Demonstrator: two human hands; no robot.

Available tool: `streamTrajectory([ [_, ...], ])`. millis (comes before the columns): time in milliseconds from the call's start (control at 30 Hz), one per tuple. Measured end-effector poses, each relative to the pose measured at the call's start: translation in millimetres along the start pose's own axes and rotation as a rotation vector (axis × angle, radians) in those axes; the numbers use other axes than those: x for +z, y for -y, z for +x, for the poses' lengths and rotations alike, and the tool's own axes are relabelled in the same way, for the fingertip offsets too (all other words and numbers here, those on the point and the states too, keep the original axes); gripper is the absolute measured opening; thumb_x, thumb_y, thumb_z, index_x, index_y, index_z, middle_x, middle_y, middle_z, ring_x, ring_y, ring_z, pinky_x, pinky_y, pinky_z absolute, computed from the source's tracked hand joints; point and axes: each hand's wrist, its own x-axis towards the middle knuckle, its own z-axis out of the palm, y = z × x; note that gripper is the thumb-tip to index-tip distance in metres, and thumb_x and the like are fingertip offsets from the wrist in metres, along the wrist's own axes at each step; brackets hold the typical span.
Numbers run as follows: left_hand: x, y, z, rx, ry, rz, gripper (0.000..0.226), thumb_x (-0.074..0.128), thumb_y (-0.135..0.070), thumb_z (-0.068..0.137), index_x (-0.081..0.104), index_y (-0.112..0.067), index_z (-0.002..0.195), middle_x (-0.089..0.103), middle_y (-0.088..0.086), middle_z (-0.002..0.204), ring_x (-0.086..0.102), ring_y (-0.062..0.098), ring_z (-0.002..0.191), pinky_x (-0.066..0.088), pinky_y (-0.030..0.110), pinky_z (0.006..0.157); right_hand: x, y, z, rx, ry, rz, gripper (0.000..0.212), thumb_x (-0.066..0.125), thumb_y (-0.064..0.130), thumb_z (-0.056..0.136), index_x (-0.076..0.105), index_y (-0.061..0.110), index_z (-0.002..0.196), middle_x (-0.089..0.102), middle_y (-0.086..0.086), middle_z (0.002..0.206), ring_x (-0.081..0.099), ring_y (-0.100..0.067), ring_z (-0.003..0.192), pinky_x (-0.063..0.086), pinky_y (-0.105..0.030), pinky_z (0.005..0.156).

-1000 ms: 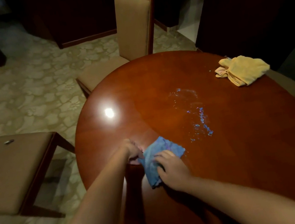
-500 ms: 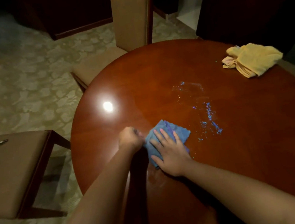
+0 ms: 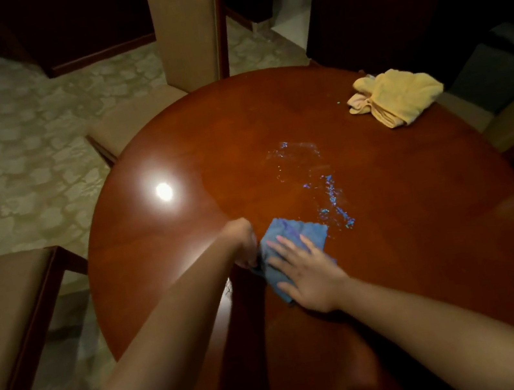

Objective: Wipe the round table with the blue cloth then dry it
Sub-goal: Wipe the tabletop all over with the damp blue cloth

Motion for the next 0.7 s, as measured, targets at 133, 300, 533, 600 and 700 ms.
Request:
streamTrajectory([
  [133, -7.4, -19.1, 0.3, 0.046, -0.401, -0.165, 0.028, 0.064, -0.007, 0.075, 0.039, -0.011, 0.062, 0.067, 0.018, 0.098, 0.063, 0.030, 0.094, 0.044, 0.030, 0.062, -24.9, -44.5, 21.0, 0.037, 0.071, -0.021, 0.059, 0.013, 0.045, 0.096, 0.019, 0.025, 0.151, -0.004, 0.003, 0.161, -0.007, -0.015, 0.147, -0.007, -0.044, 0.116],
  [300, -4.3, -26.4, -12.2, -0.016, 0.110, -0.368, 0.060, 0.071, 0.010, 0.076, 0.043, -0.009, 0.026, 0.048, 0.000, 0.034, 0.053, 0.007, 0.036, 0.048, 0.019, 0.040, -5.6, -28.0, -15.5, -0.097, -0.025, -0.003, 0.059, 0.028, 0.041, 0.089, 0.045, 0.017, 0.140, 0.025, -0.004, 0.157, 0.012, -0.020, 0.146, 0.009, -0.052, 0.115],
  [533, 5.7, -51.5, -8.8, 0.014, 0.270, -0.419, 0.033, 0.069, 0.015, 0.075, 0.049, -0.007, 0.060, 0.057, 0.002, 0.041, 0.058, 0.010, 0.037, 0.054, 0.023, 0.044, -6.5, -54.3, -48.5, -0.328, 0.115, -0.062, 0.063, 0.022, 0.042, 0.083, 0.054, 0.021, 0.132, 0.041, -0.002, 0.149, 0.018, -0.017, 0.143, 0.001, -0.045, 0.117],
  [600, 3.4, -57.9, -0.8, 0.024, 0.153, -0.481, 0.035, 0.071, 0.015, 0.073, 0.048, -0.008, 0.059, 0.051, 0.000, 0.033, 0.055, 0.009, 0.032, 0.052, 0.024, 0.040, -15.9, -68.7, -34.6, -0.338, 0.120, 0.007, 0.072, 0.013, 0.040, 0.080, 0.043, 0.017, 0.141, 0.028, -0.003, 0.155, 0.003, -0.017, 0.146, -0.009, -0.043, 0.118],
  [700, 2.8, -57.2, 5.7, 0.003, 0.027, -0.539, 0.031, 0.078, 0.007, 0.069, 0.054, -0.010, 0.058, 0.053, -0.003, 0.035, 0.058, 0.011, 0.040, 0.057, 0.031, 0.051, -20.1, -79.8, -26.9, -0.331, 0.058, -0.038, 0.056, 0.037, 0.020, 0.087, 0.039, 0.014, 0.143, 0.021, -0.001, 0.158, 0.006, -0.016, 0.148, -0.001, -0.040, 0.120],
])
